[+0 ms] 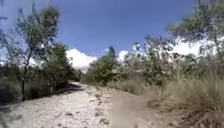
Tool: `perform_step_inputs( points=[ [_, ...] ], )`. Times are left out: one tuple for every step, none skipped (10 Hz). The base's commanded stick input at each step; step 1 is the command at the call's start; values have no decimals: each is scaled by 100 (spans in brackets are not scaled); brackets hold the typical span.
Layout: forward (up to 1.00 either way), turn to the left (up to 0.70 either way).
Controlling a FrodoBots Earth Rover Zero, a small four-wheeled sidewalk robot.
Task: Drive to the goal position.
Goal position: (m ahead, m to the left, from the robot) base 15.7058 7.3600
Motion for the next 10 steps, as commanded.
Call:
perform_step_inputs(
  points=[
    [44, 27],
    [44, 3],
    [44, 2],
    [44, 2],
    [44, 2],
    [44, 12],
    [44, 23],
    [44, 27],
    [44, 19],
    [44, 2]
  ],
)
